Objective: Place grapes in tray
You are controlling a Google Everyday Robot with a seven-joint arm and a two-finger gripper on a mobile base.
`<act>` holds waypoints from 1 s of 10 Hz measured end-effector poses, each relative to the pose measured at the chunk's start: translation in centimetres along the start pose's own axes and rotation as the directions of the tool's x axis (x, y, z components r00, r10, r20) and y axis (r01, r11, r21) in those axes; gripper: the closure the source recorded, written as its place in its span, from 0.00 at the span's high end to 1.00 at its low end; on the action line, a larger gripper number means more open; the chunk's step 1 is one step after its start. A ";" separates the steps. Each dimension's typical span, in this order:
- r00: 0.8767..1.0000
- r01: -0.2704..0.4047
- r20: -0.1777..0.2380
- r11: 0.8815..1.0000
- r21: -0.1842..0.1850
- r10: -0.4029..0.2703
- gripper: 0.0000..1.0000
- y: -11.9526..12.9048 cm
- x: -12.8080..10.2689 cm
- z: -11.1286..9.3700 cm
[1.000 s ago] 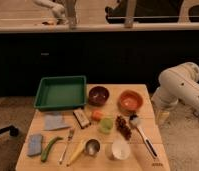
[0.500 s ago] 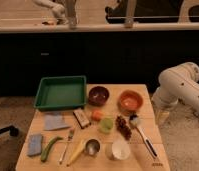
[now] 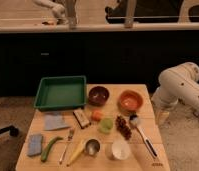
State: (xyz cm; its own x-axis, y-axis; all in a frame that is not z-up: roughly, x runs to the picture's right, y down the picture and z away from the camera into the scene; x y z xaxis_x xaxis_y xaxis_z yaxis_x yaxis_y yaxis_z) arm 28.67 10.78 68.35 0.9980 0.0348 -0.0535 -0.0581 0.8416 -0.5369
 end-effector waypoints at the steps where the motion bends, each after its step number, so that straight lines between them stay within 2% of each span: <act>1: 1.000 0.000 0.000 1.000 0.000 0.000 0.80 0.0 0.0 0.0; 3: 1.000 -0.002 -0.006 1.000 0.004 0.002 0.80 0.0 0.0 0.0; 4: 1.000 -0.010 -0.021 1.000 0.009 0.011 0.80 0.3 -0.1 0.0; 8: 0.992 -0.033 -0.119 0.999 0.019 0.035 0.80 1.2 -2.8 0.7; 10: 0.988 -0.051 -0.147 0.999 0.013 0.052 0.80 1.7 -4.5 1.1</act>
State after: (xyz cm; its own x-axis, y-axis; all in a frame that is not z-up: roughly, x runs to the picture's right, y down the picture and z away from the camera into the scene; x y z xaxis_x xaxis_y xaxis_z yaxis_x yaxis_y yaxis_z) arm 24.09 12.68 68.63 0.9788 -0.0009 -0.2049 -0.1086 0.8455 -0.5229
